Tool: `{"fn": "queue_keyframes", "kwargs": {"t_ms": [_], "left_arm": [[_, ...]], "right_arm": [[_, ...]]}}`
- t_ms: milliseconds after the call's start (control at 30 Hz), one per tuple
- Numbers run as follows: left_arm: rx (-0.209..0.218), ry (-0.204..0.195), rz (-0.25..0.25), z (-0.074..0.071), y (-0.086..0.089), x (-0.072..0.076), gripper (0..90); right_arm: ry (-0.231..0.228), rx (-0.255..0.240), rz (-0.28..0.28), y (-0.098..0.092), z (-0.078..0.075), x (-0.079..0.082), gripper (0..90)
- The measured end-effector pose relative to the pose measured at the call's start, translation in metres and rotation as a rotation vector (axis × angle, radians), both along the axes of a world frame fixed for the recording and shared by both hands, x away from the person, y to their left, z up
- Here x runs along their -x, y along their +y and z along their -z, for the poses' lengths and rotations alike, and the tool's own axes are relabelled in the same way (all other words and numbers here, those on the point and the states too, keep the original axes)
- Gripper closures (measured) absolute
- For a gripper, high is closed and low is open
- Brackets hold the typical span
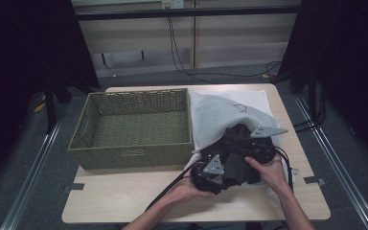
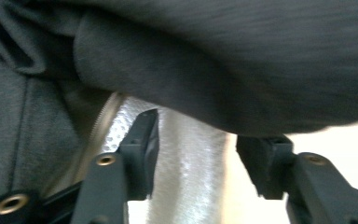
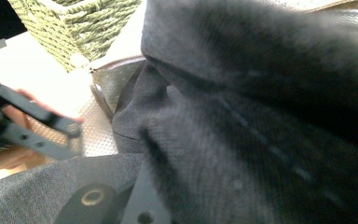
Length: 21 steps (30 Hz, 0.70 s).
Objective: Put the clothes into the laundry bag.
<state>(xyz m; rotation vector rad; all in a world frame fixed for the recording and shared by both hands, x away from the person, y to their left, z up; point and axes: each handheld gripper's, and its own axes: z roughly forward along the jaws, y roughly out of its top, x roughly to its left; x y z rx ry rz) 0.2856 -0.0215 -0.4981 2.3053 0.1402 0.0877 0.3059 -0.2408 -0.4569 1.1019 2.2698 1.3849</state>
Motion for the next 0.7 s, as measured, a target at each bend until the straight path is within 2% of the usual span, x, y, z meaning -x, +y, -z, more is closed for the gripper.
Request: {"fn": "queue_keyframes", "kwargs": {"t_ms": [33, 67, 100, 167, 200, 233, 267, 300, 367, 467, 500, 533, 567, 600, 633, 667, 700], "left_arm": [[-0.015, 0.002, 0.018, 0.002, -0.002, 0.000, 45.8], [-0.008, -0.003, 0.010, 0.005, -0.003, 0.000, 43.4], [-0.021, -0.003, -0.011, 0.004, -0.003, -0.001, 42.4], [-0.007, -0.001, -0.023, 0.005, -0.003, -0.003, 44.8], [-0.004, -0.015, -0.033, 0.004, -0.003, -0.004, 56.4], [-0.004, -0.015, -0.033, 0.004, -0.003, -0.004, 62.8], [-0.002, -0.001, -0.056, 0.004, -0.003, -0.007, 71.4], [-0.011, -0.012, -0.060, 0.004, -0.003, -0.007, 78.4], [-0.008, -0.004, -0.079, 0.004, -0.003, -0.007, 86.4], [0.002, 0.011, -0.054, 0.004, -0.001, -0.008, 88.0], [0.065, 0.075, -0.027, 0.002, 0.001, -0.007, 88.9], [0.065, 0.075, -0.027, 0.002, 0.001, -0.007, 89.1], [0.081, 0.059, 0.000, -0.002, 0.002, 0.001, 89.2], [0.081, 0.059, 0.000, -0.002, 0.002, 0.001, 89.2], [0.065, 0.037, -0.003, -0.002, 0.000, 0.004, 89.2], [0.060, 0.037, 0.000, -0.001, 0.001, 0.003, 89.2], [0.072, 0.055, -0.009, 0.000, 0.002, 0.001, 89.2]], "right_arm": [[0.000, 0.003, 0.001, 0.000, 0.000, 0.001, 81.6], [0.001, 0.001, 0.003, 0.000, 0.000, 0.001, 81.4], [0.000, 0.001, 0.002, 0.000, 0.000, 0.001, 81.3], [0.001, 0.000, 0.003, 0.000, 0.000, 0.001, 81.2], [0.004, -0.002, 0.002, 0.000, 0.001, 0.001, 81.1], [0.006, -0.003, 0.002, 0.000, 0.001, 0.001, 81.1], [0.006, -0.002, 0.001, 0.001, 0.002, 0.000, 80.9], [0.007, 0.000, -0.003, 0.002, 0.002, 0.000, 80.8], [0.007, 0.001, -0.005, 0.003, 0.002, 0.000, 80.6], [0.011, 0.001, -0.006, 0.003, 0.002, -0.002, 80.6], [0.007, -0.003, -0.008, 0.003, 0.002, -0.005, 80.6], [0.007, -0.003, -0.008, 0.003, 0.002, -0.005, 80.6], [0.012, -0.006, -0.009, 0.004, 0.002, -0.008, 80.7], [0.012, -0.006, -0.009, 0.004, 0.002, -0.008, 80.7], [0.014, -0.011, -0.010, 0.005, 0.003, -0.011, 80.7], [0.018, -0.014, -0.007, 0.006, 0.004, -0.013, 80.6], [0.019, -0.014, -0.007, 0.007, 0.004, -0.014, 80.3]]}}
